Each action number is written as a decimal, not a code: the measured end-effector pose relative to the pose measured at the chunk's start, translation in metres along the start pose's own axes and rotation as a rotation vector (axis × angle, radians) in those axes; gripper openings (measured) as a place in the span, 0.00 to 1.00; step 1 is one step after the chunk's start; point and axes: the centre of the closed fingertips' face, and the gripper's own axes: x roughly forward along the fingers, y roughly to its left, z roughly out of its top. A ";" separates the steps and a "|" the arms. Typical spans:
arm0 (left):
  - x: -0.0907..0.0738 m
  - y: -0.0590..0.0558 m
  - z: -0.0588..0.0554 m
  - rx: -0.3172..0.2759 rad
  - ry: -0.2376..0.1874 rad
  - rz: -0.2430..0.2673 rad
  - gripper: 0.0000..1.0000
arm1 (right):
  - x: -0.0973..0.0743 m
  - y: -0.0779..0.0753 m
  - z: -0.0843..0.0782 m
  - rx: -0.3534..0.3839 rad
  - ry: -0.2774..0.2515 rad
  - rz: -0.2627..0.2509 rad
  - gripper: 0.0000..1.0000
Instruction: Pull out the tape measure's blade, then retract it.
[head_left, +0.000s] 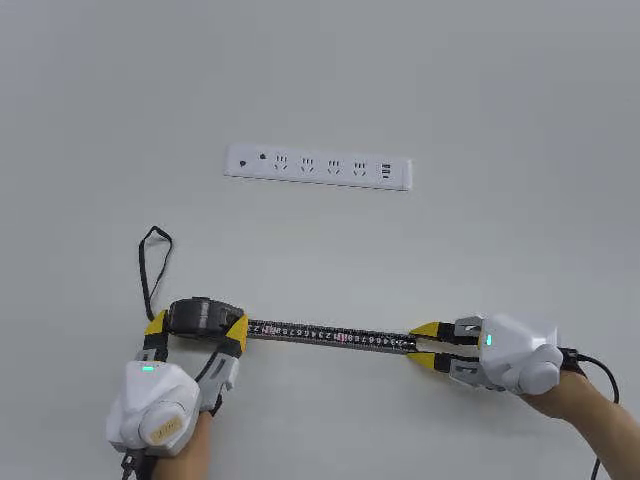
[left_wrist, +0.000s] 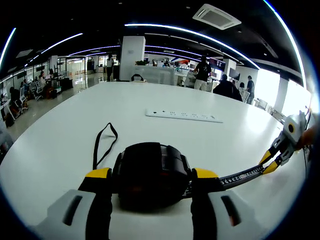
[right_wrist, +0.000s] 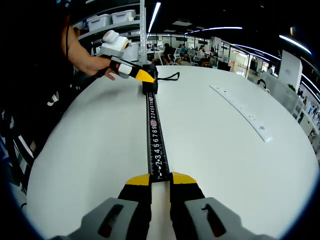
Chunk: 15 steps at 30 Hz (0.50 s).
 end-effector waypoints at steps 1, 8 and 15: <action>0.000 0.000 0.000 -0.002 0.001 0.000 0.60 | 0.000 0.000 -0.001 0.002 0.002 0.001 0.11; 0.000 0.001 -0.002 0.002 0.002 -0.001 0.59 | 0.004 0.002 0.004 0.000 -0.006 0.008 0.11; 0.001 0.001 -0.003 0.000 0.003 -0.003 0.59 | 0.002 0.001 0.005 0.003 -0.004 0.003 0.11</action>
